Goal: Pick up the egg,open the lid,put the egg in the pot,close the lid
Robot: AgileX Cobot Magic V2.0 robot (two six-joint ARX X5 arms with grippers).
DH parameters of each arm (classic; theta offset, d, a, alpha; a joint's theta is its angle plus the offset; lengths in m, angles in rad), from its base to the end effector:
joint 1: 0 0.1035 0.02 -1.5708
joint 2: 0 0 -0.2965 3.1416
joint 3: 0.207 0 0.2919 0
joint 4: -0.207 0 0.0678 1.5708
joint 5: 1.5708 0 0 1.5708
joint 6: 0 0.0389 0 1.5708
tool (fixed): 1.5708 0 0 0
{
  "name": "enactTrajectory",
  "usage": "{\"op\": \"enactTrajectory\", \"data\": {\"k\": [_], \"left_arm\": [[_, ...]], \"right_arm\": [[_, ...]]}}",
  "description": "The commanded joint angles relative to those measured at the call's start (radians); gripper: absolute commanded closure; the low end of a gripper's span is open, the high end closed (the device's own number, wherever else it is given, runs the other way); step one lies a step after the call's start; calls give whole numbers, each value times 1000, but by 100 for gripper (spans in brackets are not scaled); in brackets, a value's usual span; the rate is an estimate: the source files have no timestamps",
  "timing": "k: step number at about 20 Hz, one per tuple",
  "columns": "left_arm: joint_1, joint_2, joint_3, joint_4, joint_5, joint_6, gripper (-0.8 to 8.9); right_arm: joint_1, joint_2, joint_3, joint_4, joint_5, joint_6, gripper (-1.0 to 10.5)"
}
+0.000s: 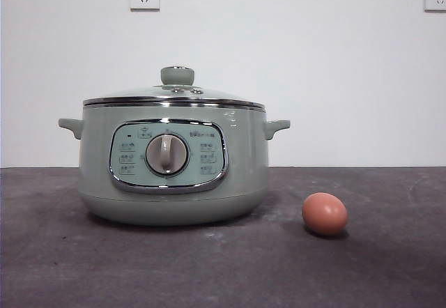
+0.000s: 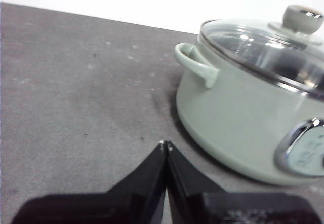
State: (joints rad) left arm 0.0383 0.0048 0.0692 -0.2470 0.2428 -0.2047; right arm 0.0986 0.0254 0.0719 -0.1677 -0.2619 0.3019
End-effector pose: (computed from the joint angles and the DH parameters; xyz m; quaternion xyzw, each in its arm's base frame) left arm 0.1088 -0.0052 0.1640 -0.1139 0.1002 -0.0919 0.9841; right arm 0.1092 0.0209 0.1715 0.1526 0.0866 0.1678 0.9701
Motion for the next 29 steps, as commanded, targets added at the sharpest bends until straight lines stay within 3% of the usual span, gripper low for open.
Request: {"op": "enactTrajectory", "data": {"k": [1, 6, 11, 20, 29], "left_arm": [[2, 0, 58, -19, 16, -39, 821], [2, 43, 183, -94, 82, -38, 821], [2, 146, 333, -212, 187, -15, 821], [2, 373, 605, -499, 404, 156, 821], [0, 544, 858, -866, 471, 334, 821]], "right_arm": [[1, 28, 63, -2, -2, 31, 958], [1, 142, 209, -73, -42, 14, 958], [2, 312, 421, -260, -125, -109, 958], [3, 602, 838, -720, -211, -381, 958], [42, 764, 1031, -1089, -209, -484, 958]]}}
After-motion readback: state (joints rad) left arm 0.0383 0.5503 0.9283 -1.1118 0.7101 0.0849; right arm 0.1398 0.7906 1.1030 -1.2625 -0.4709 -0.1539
